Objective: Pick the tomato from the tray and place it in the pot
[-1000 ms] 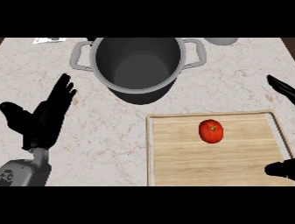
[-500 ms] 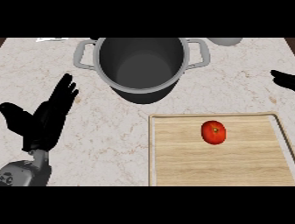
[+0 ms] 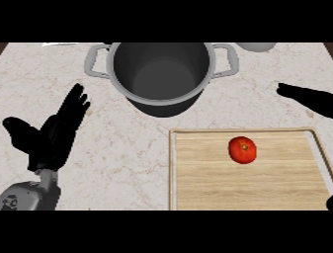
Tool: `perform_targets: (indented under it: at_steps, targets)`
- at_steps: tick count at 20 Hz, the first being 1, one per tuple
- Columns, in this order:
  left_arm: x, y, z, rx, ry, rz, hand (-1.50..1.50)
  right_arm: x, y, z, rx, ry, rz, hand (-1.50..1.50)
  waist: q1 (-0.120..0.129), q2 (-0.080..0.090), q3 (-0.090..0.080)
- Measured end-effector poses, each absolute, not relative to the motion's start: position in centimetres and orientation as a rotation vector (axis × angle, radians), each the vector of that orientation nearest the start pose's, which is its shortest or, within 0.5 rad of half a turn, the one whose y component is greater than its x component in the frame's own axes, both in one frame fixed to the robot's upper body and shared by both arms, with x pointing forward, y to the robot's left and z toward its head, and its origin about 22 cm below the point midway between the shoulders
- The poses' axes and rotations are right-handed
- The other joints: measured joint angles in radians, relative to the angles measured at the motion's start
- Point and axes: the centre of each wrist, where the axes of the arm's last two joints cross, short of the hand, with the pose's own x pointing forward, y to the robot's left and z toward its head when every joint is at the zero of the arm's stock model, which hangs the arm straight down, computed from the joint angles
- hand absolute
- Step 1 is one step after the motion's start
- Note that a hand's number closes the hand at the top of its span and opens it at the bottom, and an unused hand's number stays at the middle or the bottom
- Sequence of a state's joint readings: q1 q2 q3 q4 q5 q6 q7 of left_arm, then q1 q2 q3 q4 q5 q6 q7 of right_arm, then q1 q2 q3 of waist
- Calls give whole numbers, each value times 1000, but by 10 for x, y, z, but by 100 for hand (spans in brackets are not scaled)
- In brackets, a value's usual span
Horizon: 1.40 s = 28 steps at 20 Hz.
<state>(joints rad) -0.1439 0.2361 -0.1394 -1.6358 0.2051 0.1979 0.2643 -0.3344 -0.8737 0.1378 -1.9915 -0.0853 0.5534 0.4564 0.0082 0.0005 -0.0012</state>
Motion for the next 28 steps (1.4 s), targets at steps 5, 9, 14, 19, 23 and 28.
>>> perform_targets:
  at_steps: [5, 9, 14, 19, 23, 28]
  targets:
    - [274, 239, 66, 14, -1476, -21, 0, 257, -264, 209, -412, -1266, 1380, -150, -2, 0, 1]
    - [271, 235, 66, 7, -1475, -14, 0, 262, -258, 197, -457, -1206, 1407, -150, -3, 0, 1]
    - [270, 234, 68, 10, -1471, -8, 0, 259, -252, 184, -475, -1186, 1405, -150, -6, -1, 1]
    - [264, 226, 63, 12, -1473, -11, 0, 252, -240, 172, -475, -1213, 1377, -150, -7, -1, 1]
    - [264, 226, 64, 9, -1472, -16, 0, 249, -231, 172, -472, -1230, 1361, -150, -7, -1, 1]
    - [267, 229, 64, 11, -1473, -9, 0, 248, -215, 170, -497, -1189, 1345, -150, -7, -1, 1]
